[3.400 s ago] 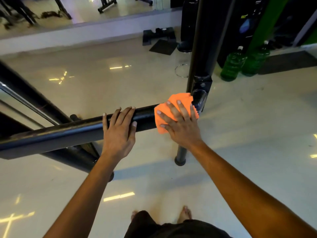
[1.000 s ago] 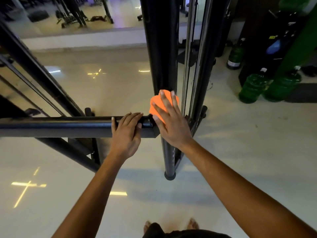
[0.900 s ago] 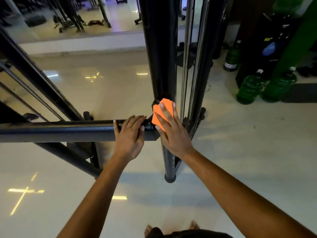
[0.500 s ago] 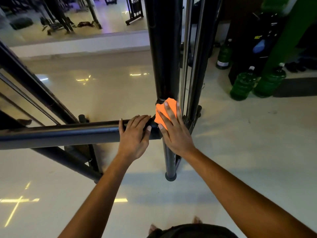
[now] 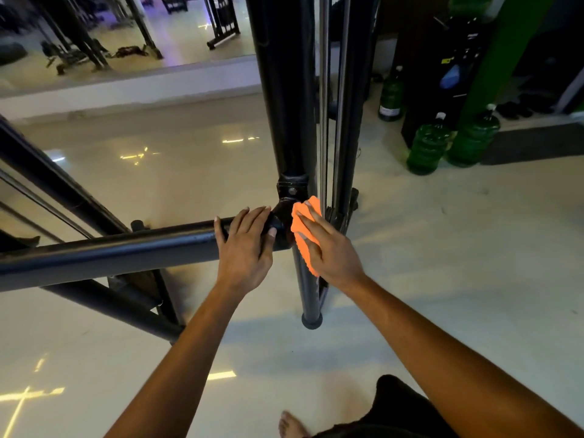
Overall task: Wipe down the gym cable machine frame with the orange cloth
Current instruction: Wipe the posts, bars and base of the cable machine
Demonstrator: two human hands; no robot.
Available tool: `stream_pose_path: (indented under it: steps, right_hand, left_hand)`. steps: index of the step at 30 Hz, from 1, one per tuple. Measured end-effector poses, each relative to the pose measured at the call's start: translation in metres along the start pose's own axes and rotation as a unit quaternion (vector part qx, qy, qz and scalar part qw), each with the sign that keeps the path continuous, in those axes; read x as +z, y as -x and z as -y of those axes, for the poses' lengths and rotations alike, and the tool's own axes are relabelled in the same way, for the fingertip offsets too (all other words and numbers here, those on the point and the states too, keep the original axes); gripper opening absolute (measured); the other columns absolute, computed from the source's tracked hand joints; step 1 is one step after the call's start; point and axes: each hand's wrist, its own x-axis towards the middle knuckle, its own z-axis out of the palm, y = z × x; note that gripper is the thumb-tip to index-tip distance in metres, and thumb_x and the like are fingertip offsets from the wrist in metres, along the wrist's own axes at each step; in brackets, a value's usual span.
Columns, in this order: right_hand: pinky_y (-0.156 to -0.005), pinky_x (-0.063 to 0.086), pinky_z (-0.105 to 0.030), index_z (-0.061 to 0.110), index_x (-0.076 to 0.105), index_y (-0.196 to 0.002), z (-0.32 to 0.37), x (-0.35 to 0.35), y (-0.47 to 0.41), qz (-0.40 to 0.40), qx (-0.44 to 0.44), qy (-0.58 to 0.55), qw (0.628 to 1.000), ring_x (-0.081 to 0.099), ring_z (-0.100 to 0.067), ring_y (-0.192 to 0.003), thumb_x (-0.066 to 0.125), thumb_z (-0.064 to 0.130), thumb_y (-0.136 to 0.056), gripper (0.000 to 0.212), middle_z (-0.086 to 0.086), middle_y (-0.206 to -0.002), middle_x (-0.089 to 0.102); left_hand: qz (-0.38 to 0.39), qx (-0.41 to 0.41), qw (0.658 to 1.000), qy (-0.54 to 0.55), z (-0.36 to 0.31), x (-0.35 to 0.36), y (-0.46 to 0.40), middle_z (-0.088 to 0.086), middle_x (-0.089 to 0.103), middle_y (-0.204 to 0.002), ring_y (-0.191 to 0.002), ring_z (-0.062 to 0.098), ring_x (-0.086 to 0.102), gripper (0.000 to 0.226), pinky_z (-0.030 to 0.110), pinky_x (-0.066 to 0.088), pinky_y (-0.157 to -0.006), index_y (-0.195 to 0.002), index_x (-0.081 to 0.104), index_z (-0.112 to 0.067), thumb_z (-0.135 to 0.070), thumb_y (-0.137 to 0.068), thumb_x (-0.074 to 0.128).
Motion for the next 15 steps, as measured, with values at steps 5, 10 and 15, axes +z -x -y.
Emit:
stream_pose_path:
  steps: [5, 10, 15]
  right_hand:
    - [-0.121, 0.047, -0.042, 0.021, 0.050, -0.162, -0.021, -0.041, -0.012, -0.011, -0.020, -0.005, 1.000, 0.051, -0.023, -0.149, 0.055, 0.018, -0.111, 0.052, 0.009, -0.175, 0.032]
    - [-0.121, 0.037, -0.037, 0.023, 0.046, -0.164, -0.042, -0.111, -0.045, -0.006, -0.084, -0.014, 0.996, 0.047, -0.025, -0.152, 0.056, 0.023, -0.113, 0.052, 0.010, -0.174, 0.030]
    - [-0.121, 0.045, -0.043, 0.022, 0.050, -0.160, -0.052, -0.190, -0.102, -0.016, -0.169, -0.051, 0.984, 0.051, -0.024, -0.148, 0.058, 0.028, -0.112, 0.049, 0.000, -0.170, 0.044]
  left_hand:
    - [-0.027, 0.008, 0.999, 0.018, -0.031, -0.002, 0.005, -0.008, 0.053, -0.158, -0.150, 0.016, 0.041, 0.045, 0.062, 0.005, -0.132, -0.157, 0.051, -0.030, -0.038, -0.113, 0.050]
    - [-0.090, -0.020, 0.996, 0.014, -0.090, -0.006, -0.012, -0.009, 0.048, -0.160, -0.152, 0.016, 0.039, 0.046, 0.062, 0.008, -0.132, -0.158, 0.048, -0.030, -0.039, -0.113, 0.050]
    - [-0.144, -0.003, 0.989, -0.028, -0.155, -0.031, -0.048, -0.008, 0.043, -0.164, -0.157, 0.017, 0.034, 0.050, 0.061, 0.009, -0.132, -0.162, 0.043, -0.029, -0.043, -0.113, 0.045]
